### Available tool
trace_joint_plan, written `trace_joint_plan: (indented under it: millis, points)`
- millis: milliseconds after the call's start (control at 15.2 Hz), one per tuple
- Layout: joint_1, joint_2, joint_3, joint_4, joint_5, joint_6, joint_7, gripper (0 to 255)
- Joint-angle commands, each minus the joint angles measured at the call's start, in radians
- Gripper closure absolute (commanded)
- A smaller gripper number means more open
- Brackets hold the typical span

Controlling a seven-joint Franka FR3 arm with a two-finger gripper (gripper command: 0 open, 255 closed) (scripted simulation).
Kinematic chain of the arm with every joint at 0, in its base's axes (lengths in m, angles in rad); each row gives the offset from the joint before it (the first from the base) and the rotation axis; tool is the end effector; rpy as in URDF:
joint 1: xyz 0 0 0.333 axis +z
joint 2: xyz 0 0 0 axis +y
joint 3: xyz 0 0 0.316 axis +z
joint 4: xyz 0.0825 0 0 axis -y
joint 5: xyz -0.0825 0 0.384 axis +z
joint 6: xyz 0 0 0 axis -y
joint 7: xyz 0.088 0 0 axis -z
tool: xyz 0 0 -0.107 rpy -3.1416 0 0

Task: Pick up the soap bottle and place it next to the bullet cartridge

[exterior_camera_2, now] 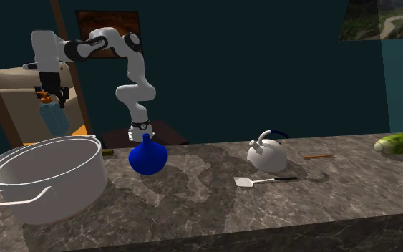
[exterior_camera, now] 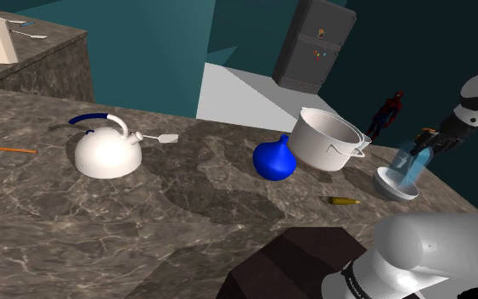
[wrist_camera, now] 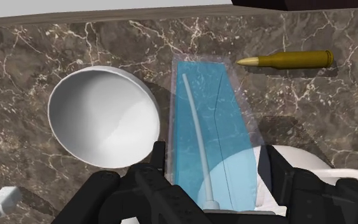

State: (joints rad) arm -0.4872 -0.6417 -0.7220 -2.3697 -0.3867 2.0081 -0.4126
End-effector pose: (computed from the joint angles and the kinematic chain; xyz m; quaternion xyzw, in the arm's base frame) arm 0.0987 -0.4133 0.5056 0.9538 -0.2870 0.0771 0.0430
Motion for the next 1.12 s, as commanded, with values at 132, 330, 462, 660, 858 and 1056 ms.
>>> trace_joint_plan:
  millis: [132,330,462,660,858,1056]
  points:
    - [-0.002,0.009,-0.020,-0.045,-0.012,0.055,0.001,255]
    - [-0.002,0.019,-0.038,-0.076,-0.020,0.097,0.000,255]
    - [-0.002,0.028,-0.050,-0.096,-0.026,0.126,0.000,255]
    - [0.000,0.043,-0.070,-0.124,-0.033,0.171,-0.001,255]
    - [0.004,0.061,-0.091,-0.151,-0.039,0.216,-0.004,255]
    - [0.009,0.083,-0.114,-0.176,-0.044,0.263,-0.007,255]
